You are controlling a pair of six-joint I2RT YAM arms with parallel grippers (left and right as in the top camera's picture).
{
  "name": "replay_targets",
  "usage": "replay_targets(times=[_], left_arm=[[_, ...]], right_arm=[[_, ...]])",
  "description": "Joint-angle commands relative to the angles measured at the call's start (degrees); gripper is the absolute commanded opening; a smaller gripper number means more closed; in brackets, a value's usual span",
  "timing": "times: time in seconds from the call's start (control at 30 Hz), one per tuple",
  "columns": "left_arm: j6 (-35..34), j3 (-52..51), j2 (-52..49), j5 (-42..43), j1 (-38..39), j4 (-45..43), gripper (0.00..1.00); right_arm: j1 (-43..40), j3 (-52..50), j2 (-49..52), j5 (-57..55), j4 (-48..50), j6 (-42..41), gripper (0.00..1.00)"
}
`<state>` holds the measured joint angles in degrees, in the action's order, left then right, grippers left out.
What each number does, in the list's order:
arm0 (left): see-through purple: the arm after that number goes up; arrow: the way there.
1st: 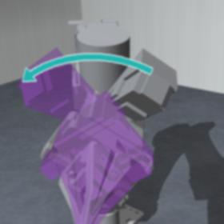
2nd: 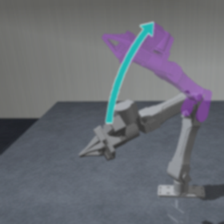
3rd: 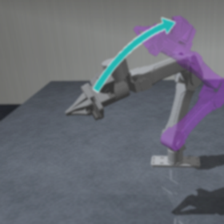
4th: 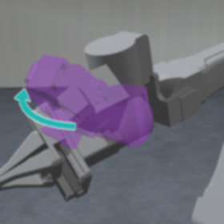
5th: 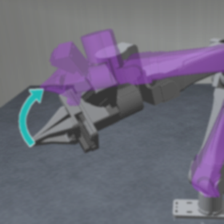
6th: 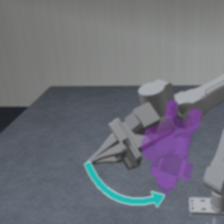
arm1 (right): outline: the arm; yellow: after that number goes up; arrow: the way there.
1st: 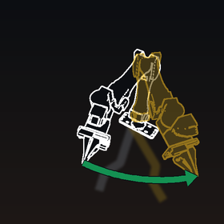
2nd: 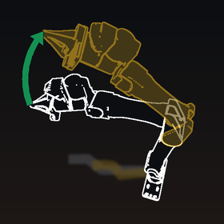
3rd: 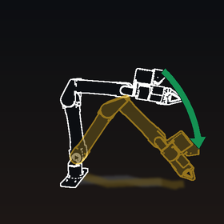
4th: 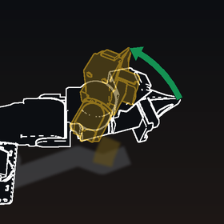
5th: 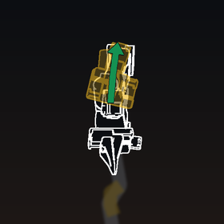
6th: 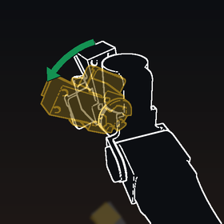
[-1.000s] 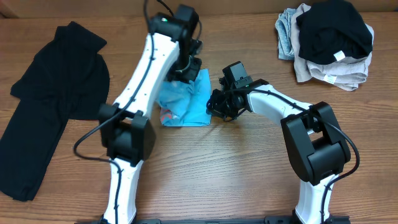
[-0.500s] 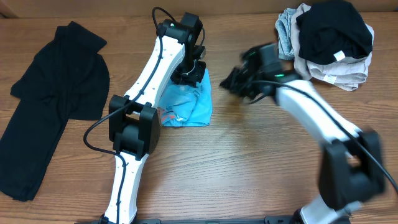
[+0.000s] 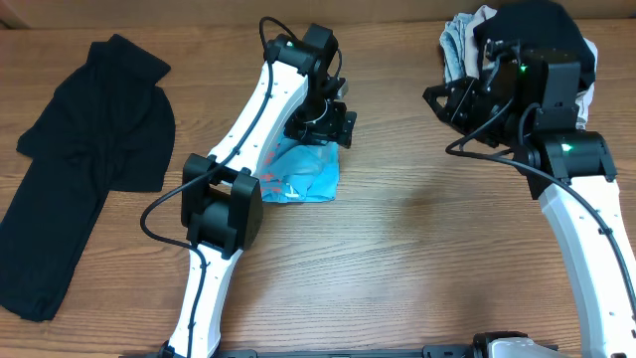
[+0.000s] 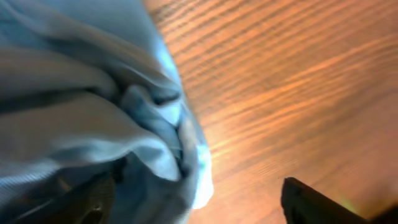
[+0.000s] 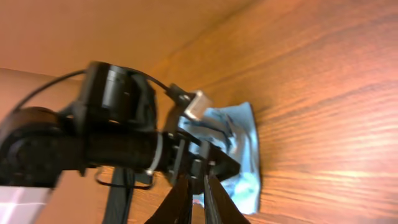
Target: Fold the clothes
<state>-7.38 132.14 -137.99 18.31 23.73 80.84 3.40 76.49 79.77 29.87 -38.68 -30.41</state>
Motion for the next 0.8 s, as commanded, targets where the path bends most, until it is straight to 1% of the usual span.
replay_targets(times=[0.0, 0.07, 0.13, 0.3, 0.4, 0.5, 0.6, 0.63, 0.77], left_arm=[[0.02, 5.25, -0.11, 4.28, -2.29, 1.62, 0.93], [-0.26, 8.87, -0.11, 4.74, -3.85, 3.72, 0.97], [-0.37, 13.53, -0.11, 5.29, -5.6, 6.01, 0.99], [-0.35, 27.47, -0.09, 8.74, -10.34, 11.23, 1.0], [-0.35, 36.06, -0.09, 8.72, -13.99, 14.14, 1.0], [-0.37, 42.14, -0.09, 8.37, -18.21, 15.34, 1.0], [-0.39, 44.44, -0.09, 8.33, -22.23, 15.39, 1.0], [-0.39, 44.5, -0.09, 8.35, -23.45, 15.39, 1.0], [-0.37, 43.69, -0.13, 8.13, -27.69, 15.96, 1.0]], right_arm=[[-0.2, 0.26, 0.07, -2.36, -0.94, 2.01, 0.11], [-0.2, 0.26, 0.07, -2.86, -1.55, 2.56, 0.12], [-0.2, 0.26, 0.07, -2.86, -1.86, 3.52, 0.16], [0.79, 0.24, 0.68, -2.82, -3.72, 6.43, 0.28], [3.93, 0.24, 2.14, -2.84, -4.39, 9.49, 0.38], [9.16, 0.24, 4.44, -3.69, -4.09, 11.45, 0.46], [16.22, 0.24, 7.54, -7.48, -2.67, 11.8, 0.52], [18.62, 0.26, 8.68, -8.94, -1.84, 11.67, 0.54], [28.33, 0.26, 13.88, -19.04, 3.52, 5.53, 0.54]])
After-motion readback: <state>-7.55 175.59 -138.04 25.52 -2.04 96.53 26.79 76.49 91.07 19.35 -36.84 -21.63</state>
